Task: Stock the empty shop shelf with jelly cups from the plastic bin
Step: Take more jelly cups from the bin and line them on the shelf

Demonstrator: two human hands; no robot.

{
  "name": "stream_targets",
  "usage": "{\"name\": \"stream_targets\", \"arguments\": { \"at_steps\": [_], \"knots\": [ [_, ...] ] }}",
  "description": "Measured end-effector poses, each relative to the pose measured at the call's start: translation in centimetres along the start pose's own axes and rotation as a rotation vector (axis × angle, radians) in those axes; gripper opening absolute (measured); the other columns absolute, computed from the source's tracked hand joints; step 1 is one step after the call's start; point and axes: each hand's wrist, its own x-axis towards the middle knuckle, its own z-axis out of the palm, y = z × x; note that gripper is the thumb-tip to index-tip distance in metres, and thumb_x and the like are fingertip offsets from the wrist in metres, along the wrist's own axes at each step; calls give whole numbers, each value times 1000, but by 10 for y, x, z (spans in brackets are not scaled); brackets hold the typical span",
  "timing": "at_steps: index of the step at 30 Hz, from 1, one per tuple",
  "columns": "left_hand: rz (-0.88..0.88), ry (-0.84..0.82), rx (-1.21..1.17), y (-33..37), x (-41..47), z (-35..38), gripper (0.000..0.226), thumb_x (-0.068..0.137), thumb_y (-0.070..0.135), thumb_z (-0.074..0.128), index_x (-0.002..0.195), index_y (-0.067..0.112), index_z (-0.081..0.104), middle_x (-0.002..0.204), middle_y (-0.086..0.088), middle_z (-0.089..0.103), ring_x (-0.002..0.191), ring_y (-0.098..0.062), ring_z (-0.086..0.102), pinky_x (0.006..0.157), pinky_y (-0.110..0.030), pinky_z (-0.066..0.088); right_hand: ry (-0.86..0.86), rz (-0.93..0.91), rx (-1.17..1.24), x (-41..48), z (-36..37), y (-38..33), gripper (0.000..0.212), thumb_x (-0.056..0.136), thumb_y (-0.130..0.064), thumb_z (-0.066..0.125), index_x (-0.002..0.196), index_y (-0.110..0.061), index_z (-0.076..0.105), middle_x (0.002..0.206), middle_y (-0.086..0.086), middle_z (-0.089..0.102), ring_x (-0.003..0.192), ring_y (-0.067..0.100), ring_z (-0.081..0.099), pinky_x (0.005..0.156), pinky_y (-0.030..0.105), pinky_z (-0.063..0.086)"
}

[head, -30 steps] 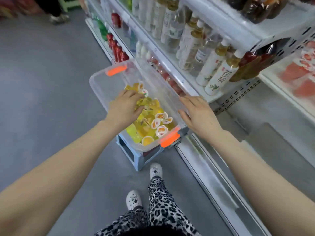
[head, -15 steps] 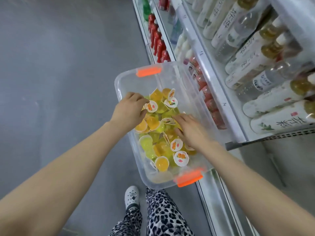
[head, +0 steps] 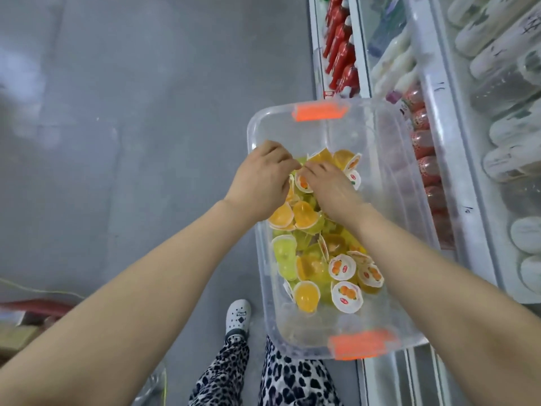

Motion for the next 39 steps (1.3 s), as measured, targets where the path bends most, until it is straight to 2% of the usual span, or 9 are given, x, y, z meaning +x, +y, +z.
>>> {"name": "stream_targets", "arguments": {
  "at_steps": [4, 7, 12, 16, 21, 26, 31, 33, 39],
  "knots": [
    [-1, -10, -9, -1, 1, 1, 31, 76, 5, 58, 101, 13, 75, 95, -4, 70, 99, -30, 58, 87, -37, 50, 93, -49, -21, 3, 6, 6, 62, 65, 10, 72, 123, -7, 58, 119, 12, 62, 104, 36, 57, 83, 47, 53],
    [8, -36, 17, -2, 2, 2, 30, 77, 6, 59, 102, 14, 74, 97, -3, 71, 100, -30, 58, 88, -38, 49, 131, -2, 80, -14, -7, 6, 58, 71, -5, 75, 125, -8, 57, 120, 10, 61, 107, 33, 56, 88, 43, 51],
    [3, -96, 98, 0, 3, -1, 30, 75, 6, 66, 104, 12, 74, 98, -5, 71, 99, -33, 57, 85, -38, 45, 154, 210, 253, -73, -35, 2, 63, 76, -24, 74, 133, -11, 49, 127, 9, 54, 114, 31, 52, 91, 44, 49],
    [34, -279, 164, 13, 11, -1, 34, 82, 10, 63, 115, 15, 69, 113, -7, 65, 111, -35, 52, 91, -42, 43, 197, 321, 274, -120, -38, 0, 63, 79, -21, 71, 136, -11, 46, 127, 8, 53, 110, 28, 54, 89, 38, 47],
    [144, -596, 296, 46, 19, 31, 36, 89, 17, 58, 125, 22, 60, 125, -3, 57, 121, -27, 44, 99, -36, 41, 164, 433, 285, -150, -24, -9, 60, 82, -27, 65, 136, -16, 43, 123, 6, 53, 108, 28, 53, 84, 38, 48],
    [141, -867, 411, 51, 15, 57, 56, 85, 21, 70, 136, 22, 47, 131, -5, 55, 125, -29, 46, 102, -38, 42, 159, 502, 342, -159, -10, -15, 66, 82, -28, 65, 141, -16, 40, 125, 11, 53, 108, 32, 54, 83, 42, 51],
    [163, -868, 485, 52, 18, 60, 45, 93, 14, 57, 137, 17, 48, 133, -10, 51, 126, -30, 45, 101, -38, 42, 202, 556, 370, -159, -9, -18, 64, 80, -28, 65, 139, -18, 44, 126, 9, 53, 110, 32, 55, 85, 38, 48],
    [164, -846, 484, 54, 15, 59, 45, 93, 15, 59, 136, 13, 47, 133, -12, 50, 126, -30, 44, 102, -37, 40, 212, 576, 380, -162, -14, -22, 62, 79, -28, 66, 137, -20, 45, 126, 7, 53, 110, 29, 55, 86, 36, 47],
    [-28, -663, 137, 68, 10, 19, 55, 89, 25, 67, 134, 7, 43, 130, -18, 54, 122, -35, 49, 95, -39, 41, 272, 606, 407, -189, -41, -38, 62, 79, -29, 68, 136, -19, 46, 130, 5, 50, 114, 25, 53, 91, 34, 44]
  ]
}}
